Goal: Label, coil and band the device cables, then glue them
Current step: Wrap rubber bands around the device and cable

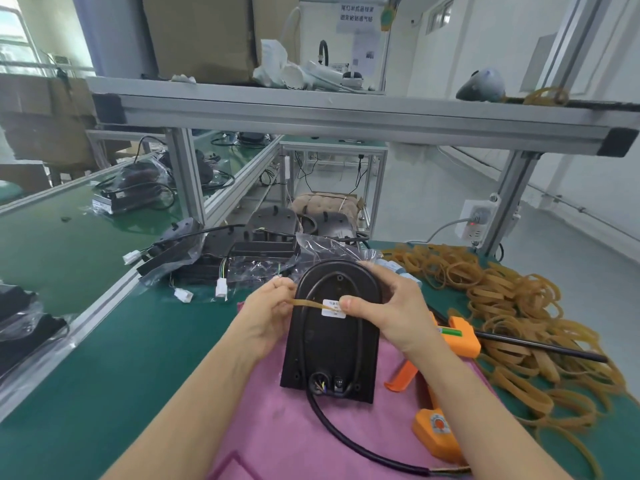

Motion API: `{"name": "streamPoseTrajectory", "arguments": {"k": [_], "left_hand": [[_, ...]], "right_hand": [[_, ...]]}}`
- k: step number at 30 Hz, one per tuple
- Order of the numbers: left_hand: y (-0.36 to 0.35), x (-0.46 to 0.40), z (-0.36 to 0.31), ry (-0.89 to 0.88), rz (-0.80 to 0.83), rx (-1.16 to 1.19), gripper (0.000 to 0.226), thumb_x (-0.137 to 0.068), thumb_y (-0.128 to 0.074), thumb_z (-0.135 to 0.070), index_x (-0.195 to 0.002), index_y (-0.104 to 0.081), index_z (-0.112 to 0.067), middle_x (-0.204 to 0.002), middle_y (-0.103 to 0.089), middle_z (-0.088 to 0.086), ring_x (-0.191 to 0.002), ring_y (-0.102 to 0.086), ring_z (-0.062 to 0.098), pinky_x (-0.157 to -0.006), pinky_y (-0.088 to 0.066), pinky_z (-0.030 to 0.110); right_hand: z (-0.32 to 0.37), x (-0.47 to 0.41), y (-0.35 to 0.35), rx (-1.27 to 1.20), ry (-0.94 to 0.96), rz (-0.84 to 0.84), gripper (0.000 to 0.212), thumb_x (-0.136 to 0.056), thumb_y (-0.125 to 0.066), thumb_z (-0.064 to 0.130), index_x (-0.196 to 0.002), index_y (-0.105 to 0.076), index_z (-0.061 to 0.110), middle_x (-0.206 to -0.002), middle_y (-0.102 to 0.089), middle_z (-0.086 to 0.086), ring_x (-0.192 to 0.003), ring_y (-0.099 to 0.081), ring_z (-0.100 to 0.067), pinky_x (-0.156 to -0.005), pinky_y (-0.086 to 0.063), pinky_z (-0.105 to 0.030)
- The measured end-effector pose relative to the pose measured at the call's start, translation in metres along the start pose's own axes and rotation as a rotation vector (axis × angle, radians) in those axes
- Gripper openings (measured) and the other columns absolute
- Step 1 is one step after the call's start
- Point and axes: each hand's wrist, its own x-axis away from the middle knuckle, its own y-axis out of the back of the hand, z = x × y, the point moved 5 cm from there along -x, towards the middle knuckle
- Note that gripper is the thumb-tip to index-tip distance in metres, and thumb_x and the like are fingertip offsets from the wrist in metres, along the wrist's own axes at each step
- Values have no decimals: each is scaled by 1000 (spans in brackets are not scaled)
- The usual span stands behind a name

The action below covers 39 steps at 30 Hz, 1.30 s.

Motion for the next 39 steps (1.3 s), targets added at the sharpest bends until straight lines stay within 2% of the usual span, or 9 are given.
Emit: {"name": "streamPoseTrajectory", "arguments": {"k": [4, 8, 14, 17, 18, 22, 27, 35, 39], "left_hand": [[-1, 15, 17, -12, 292, -3, 43, -89, -62, -32, -126, -55, -12, -122, -65, 14, -108, -62, 28, -98, -47, 45], [-5, 10, 24, -80, 252, -359, 50, -74, -79, -2, -119, -59, -8, -108, -71, 12, -94, -68, 21, -81, -56, 32], [3, -1, 33, 42, -6, -95, 36, -81, -71, -6, -116, -62, -1, -98, -73, 21, -75, -71, 29, -61, -60, 38], [14, -6, 38, 111, -91, -52, 36, -80, -74, -11, -113, -62, -5, -90, -74, 19, -68, -71, 29, -58, -60, 40], [15, -7, 38, 120, -93, -50, 37, -79, -75, -12, -114, -62, -5, -90, -74, 19, -68, -72, 29, -57, -60, 39], [13, -10, 40, 132, -99, -53, 41, -78, -76, -13, -115, -63, -5, -89, -75, 18, -66, -72, 28, -55, -57, 37], [16, -11, 40, 125, -83, -47, 42, -78, -76, -18, -116, -62, -9, -95, -74, 18, -75, -73, 31, -60, -58, 38], [18, -6, 42, 85, -88, -14, 41, -80, -74, -17, -118, -62, -10, -96, -74, 18, -77, -73, 33, -64, -60, 42], [20, -7, 44, 93, -186, 66, 34, -81, -75, -16, -113, -65, -9, -86, -74, 19, -64, -72, 32, -52, -57, 40]], "right_hand": [[-13, -5, -4, -86, -38, -50, 49, -73, -80, 2, -114, -63, 22, -101, -73, 9, -94, -68, -4, -78, -51, -14], [-23, -8, -10, -43, -114, -38, 60, -80, -77, 13, -133, -49, 20, -127, -61, 3, -112, -60, -6, -95, -48, -22], [-13, 8, -2, 360, -234, -22, 62, -92, -61, 38, -144, -34, 17, -144, -41, -1, -133, -40, -19, -109, -34, -33], [-6, 49, -4, 665, -195, 142, 21, -88, -58, 51, -93, -63, 31, -88, -61, 14, -84, -55, -6, -71, -40, -26], [-6, 66, -10, 706, -222, 251, 30, -82, -56, 59, -73, -59, 30, -67, -56, 13, -67, -50, -1, -60, -36, -26], [-11, 103, -23, 955, -288, 475, 43, -71, -60, 57, -73, -56, 13, -67, -55, -4, -64, -51, -14, -55, -31, -35], [7, 93, -11, 1244, -263, 319, 27, -89, -52, 41, -103, -65, 22, -104, -66, -1, -104, -58, -25, -66, -32, -29], [45, 36, 9, 1380, -184, 60, 20, -96, -46, 25, -101, -65, 21, -105, -66, -5, -100, -61, -29, -66, -32, -30], [38, 46, -3, 1108, -242, 123, 39, -97, -47, 39, -67, -54, 14, -78, -59, -9, -78, -56, -28, -61, -32, -35]]}}
